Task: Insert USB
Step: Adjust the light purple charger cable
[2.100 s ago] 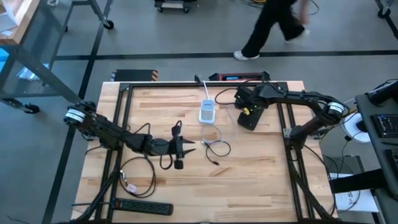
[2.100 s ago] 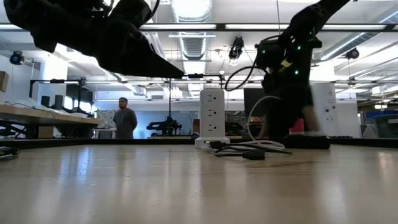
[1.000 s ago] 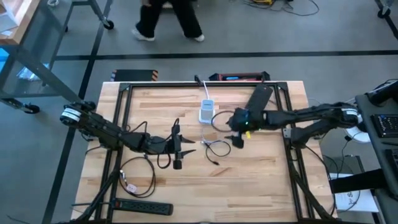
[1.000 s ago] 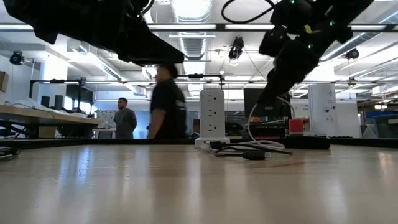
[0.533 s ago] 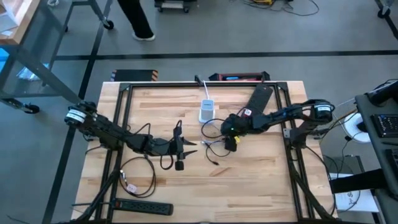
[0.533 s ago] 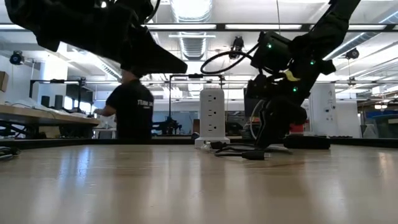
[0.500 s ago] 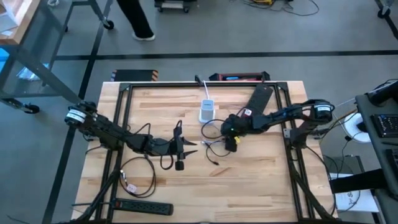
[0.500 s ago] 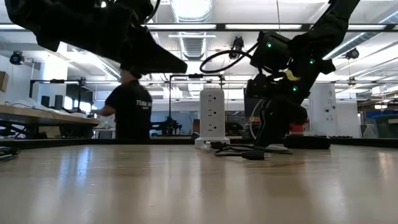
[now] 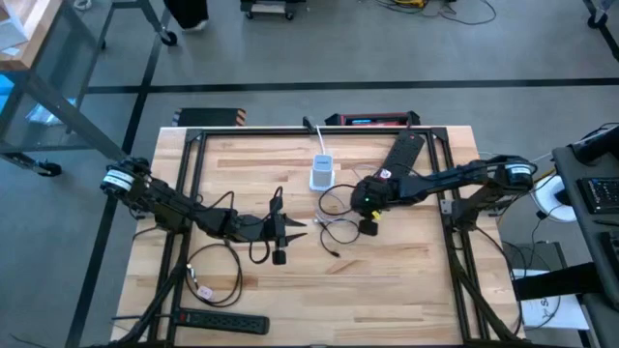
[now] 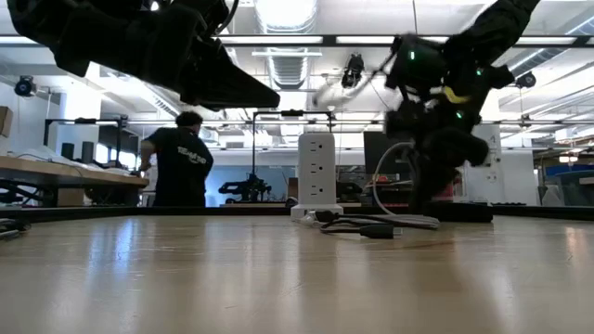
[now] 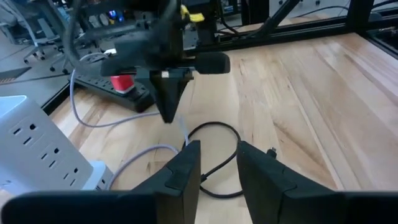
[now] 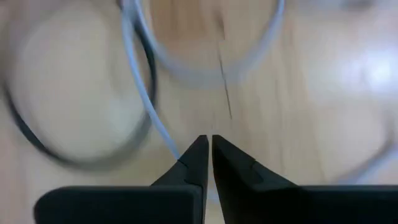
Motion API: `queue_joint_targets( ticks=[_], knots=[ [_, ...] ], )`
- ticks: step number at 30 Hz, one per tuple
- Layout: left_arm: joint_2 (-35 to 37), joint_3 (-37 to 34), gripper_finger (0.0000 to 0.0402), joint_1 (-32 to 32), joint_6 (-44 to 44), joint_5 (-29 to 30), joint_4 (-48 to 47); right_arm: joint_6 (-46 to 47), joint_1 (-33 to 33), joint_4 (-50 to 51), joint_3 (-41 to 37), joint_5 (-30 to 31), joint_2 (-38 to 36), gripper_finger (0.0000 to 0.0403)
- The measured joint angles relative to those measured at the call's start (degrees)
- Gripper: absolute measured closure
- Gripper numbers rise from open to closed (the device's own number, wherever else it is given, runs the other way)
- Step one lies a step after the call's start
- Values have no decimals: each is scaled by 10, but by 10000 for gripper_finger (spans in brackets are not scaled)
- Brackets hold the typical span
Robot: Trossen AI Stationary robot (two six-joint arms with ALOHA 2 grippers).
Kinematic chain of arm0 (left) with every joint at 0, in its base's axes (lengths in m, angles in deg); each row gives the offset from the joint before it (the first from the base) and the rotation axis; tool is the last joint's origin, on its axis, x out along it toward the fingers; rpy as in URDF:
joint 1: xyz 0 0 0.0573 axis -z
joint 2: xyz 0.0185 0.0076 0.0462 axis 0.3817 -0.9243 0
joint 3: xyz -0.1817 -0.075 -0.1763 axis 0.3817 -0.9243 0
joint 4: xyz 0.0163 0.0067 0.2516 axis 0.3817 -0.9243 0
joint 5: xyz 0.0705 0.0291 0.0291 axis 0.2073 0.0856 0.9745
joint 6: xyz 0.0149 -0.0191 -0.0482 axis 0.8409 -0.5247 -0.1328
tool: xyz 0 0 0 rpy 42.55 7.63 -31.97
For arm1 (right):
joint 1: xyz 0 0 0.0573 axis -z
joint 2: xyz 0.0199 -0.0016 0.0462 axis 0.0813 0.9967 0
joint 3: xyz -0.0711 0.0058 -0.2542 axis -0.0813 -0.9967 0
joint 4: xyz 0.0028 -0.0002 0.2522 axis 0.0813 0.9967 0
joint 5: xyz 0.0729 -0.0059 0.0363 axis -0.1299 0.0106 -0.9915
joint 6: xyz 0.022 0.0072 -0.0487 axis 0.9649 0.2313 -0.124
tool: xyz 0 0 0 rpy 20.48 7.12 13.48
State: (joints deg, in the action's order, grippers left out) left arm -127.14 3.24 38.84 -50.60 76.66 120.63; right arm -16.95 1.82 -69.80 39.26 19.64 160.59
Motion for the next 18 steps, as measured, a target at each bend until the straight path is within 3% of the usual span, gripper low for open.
queue_joint_targets(
  ticks=[8, 13, 18],
  knots=[
    [0, 0, 318, 0, -5, 0, 10, -25, -2, -188, 0, -5, 55, 402],
    [0, 0, 315, 0, -22, 0, -5, -9, -2, -148, 5, -6, 101, 403],
    [0, 0, 315, 0, -34, 0, -33, 23, -6, -27, 10, -3, 73, 403]
  ],
)
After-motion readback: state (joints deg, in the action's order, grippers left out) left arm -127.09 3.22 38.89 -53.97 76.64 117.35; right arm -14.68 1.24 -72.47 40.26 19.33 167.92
